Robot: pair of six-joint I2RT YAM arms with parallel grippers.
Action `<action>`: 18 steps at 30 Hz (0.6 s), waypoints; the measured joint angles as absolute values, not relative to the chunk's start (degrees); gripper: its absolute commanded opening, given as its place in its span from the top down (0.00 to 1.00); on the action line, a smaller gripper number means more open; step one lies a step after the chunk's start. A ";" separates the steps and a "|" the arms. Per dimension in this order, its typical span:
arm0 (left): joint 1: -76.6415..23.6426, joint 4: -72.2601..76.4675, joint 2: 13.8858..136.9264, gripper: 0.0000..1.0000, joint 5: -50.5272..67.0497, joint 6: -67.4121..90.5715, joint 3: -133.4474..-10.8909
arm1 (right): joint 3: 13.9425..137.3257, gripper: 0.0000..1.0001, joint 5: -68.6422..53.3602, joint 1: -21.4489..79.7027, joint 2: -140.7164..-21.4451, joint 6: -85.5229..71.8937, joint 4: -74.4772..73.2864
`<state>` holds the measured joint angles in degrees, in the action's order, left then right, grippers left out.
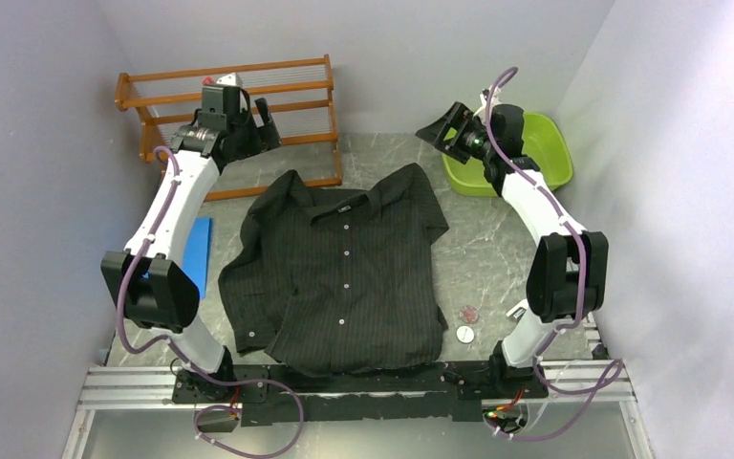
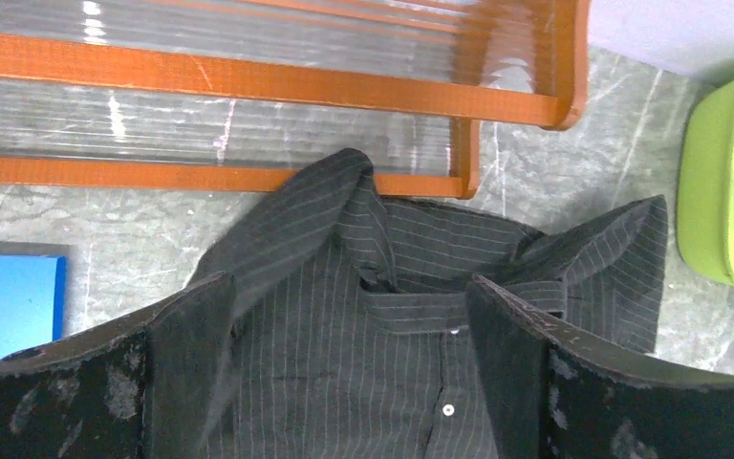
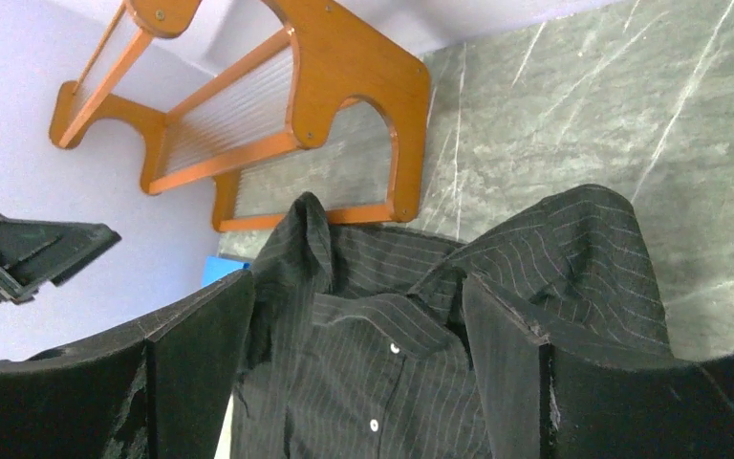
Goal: Pin the brooch onto the clothing
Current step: Flatten out the clothes at the center of the board.
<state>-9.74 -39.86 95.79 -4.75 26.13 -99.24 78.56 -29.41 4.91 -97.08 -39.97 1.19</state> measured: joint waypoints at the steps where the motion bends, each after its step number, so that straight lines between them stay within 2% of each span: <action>1: -9.63 -39.92 95.35 0.06 -4.27 26.17 -99.22 | 79.11 0.16 -29.82 4.91 -97.30 -39.44 1.04; 5: -8.75 -38.26 90.19 0.06 -2.15 26.50 -93.14 | 75.75 0.19 -30.63 4.91 -94.35 -37.19 0.08; 12: -0.80 -39.59 77.43 0.08 -0.71 30.98 -75.26 | 56.71 0.26 -29.30 4.86 -83.20 -33.06 -5.52; 18: 7.42 -40.03 74.30 0.12 -0.14 36.58 -59.75 | 43.33 0.34 -26.39 4.80 -78.61 -30.35 -10.35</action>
<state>7.42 -40.03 74.30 -0.14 36.58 -59.75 43.33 -26.39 4.80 -78.61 -30.35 -10.35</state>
